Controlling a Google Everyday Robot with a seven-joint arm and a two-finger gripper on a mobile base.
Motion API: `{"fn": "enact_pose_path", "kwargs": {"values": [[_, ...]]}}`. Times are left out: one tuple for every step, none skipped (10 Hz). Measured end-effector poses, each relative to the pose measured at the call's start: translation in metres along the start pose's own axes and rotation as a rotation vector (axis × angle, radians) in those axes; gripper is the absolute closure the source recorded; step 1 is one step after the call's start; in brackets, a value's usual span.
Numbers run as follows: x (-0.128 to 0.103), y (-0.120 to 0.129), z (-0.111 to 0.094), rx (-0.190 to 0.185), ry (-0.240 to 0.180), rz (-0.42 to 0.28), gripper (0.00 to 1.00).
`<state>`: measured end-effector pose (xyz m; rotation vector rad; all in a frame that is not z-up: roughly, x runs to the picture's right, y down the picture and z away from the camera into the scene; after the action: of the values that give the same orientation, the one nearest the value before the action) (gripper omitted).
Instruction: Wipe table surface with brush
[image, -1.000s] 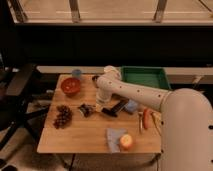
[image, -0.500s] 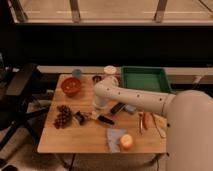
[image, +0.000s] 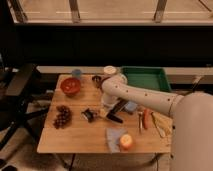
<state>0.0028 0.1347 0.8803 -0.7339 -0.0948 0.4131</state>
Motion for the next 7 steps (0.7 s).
{"fn": "enact_pose_path", "kwargs": {"values": [[-0.009, -0.013, 0.005, -0.002, 0.009, -0.008, 1.00], [-0.020, -0.019, 0.009, -0.007, 0.015, -0.023, 1.00], [-0.031, -0.020, 0.014, -0.013, 0.013, -0.041, 1.00], [-0.044, -0.015, 0.018, -0.023, 0.008, -0.064, 1.00], [-0.056, -0.003, 0.022, -0.037, 0.001, -0.093, 1.00], [-0.059, 0.007, 0.023, -0.043, -0.004, -0.105, 1.00], [-0.056, 0.024, 0.022, -0.051, -0.009, -0.111, 1.00]]}}
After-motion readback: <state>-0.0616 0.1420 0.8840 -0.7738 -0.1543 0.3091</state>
